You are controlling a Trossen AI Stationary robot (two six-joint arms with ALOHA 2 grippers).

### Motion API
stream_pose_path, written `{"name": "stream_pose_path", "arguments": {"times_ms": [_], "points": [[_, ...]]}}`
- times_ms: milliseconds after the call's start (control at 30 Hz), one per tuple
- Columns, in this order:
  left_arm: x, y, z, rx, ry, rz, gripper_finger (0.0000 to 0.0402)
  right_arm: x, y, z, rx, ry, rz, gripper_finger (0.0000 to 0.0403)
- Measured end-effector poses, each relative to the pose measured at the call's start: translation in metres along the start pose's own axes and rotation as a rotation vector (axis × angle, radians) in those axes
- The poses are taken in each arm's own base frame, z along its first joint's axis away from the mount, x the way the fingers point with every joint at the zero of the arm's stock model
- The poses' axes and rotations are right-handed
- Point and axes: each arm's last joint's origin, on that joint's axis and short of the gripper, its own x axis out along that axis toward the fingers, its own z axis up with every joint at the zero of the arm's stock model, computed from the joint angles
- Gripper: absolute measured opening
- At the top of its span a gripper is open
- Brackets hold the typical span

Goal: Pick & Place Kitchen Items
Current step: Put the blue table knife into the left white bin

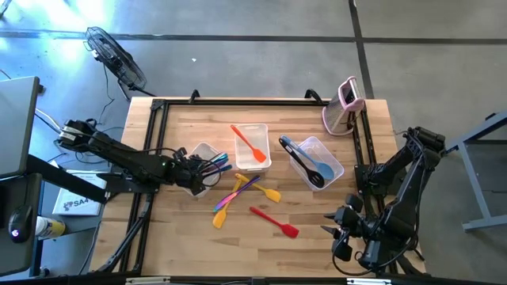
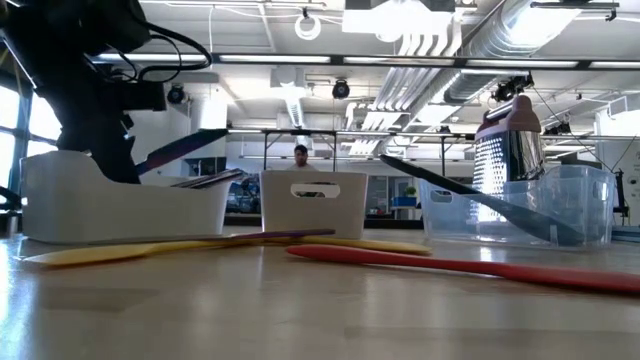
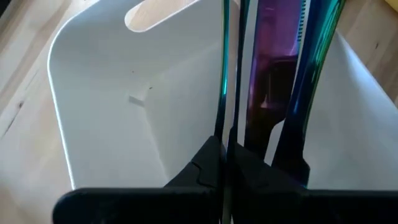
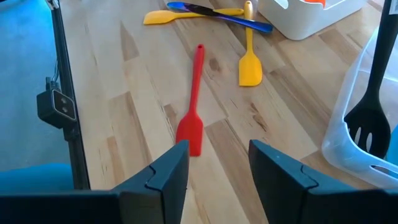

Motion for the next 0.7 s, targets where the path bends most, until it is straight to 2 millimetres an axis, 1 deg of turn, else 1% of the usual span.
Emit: {"name": "stream_pose_path", "arguments": {"times_ms": [700], "points": [[0.0003, -0.0019, 0.0001, -0.005, 0.017, -0.042, 0.0009, 0.0, 0.0, -0.0001, -0.001, 0.004, 0.0, 0.0159]]}}
